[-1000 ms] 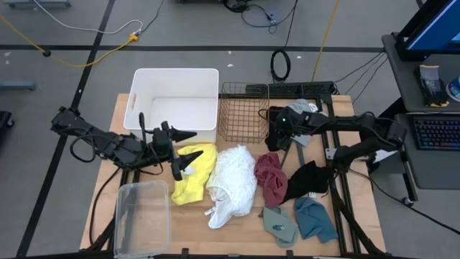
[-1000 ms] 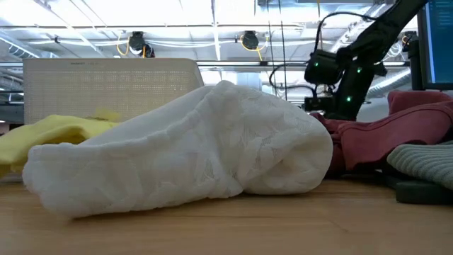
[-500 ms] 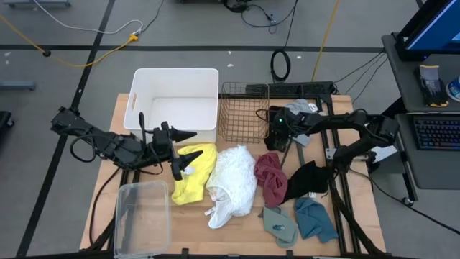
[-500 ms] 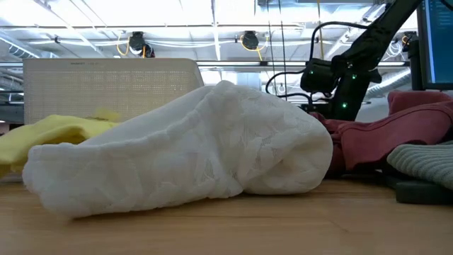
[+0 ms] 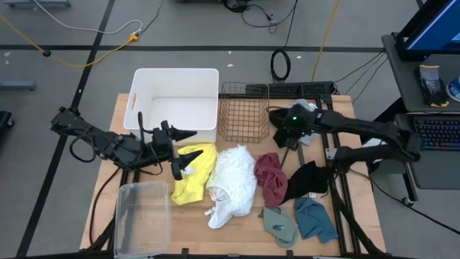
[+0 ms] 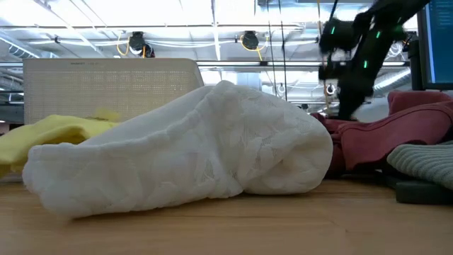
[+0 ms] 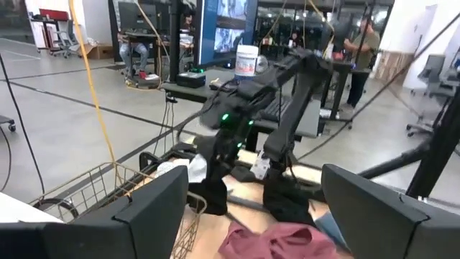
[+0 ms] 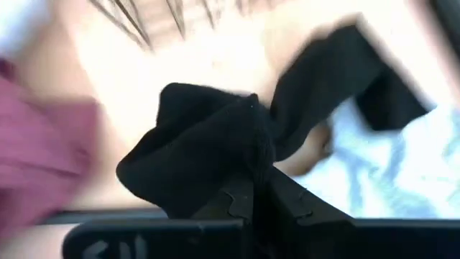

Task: Pick & Place Cloths
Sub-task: Put the black sock into the transparent bin

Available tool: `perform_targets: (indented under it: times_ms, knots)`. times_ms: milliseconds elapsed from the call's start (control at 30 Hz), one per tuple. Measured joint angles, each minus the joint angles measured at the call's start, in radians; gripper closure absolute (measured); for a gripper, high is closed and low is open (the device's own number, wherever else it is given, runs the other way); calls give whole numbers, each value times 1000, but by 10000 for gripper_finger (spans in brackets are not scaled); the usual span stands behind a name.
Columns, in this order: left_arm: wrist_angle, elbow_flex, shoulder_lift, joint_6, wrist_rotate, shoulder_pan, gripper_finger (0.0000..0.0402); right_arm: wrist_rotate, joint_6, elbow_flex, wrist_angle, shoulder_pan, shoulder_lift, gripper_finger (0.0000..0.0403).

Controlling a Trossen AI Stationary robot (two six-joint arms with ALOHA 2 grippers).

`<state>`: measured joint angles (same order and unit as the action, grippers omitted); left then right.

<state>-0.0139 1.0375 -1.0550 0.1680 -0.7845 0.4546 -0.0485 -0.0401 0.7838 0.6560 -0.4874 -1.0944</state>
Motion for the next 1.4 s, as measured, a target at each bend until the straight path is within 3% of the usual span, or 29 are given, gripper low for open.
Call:
perform_targets:
  times_ms: [267,500,667,1000,1400]
  knots:
    - [112,0,0,-103,0,-33,78,0,104,217,36,69,243,401]
    - [150,0,0,-163,1,-53,78,0,100,447,-67,112,294,402]
    - [150,0,0,-163,1,-57,78,70,20,548,-249,146,282,402]
    - [181,0,0,-140,22,-56,78,315,-79,559,-651,173,205,402]
    - [420,0,-115,-331,168,-81,78,342,-130,559,-865,255,-19,403]
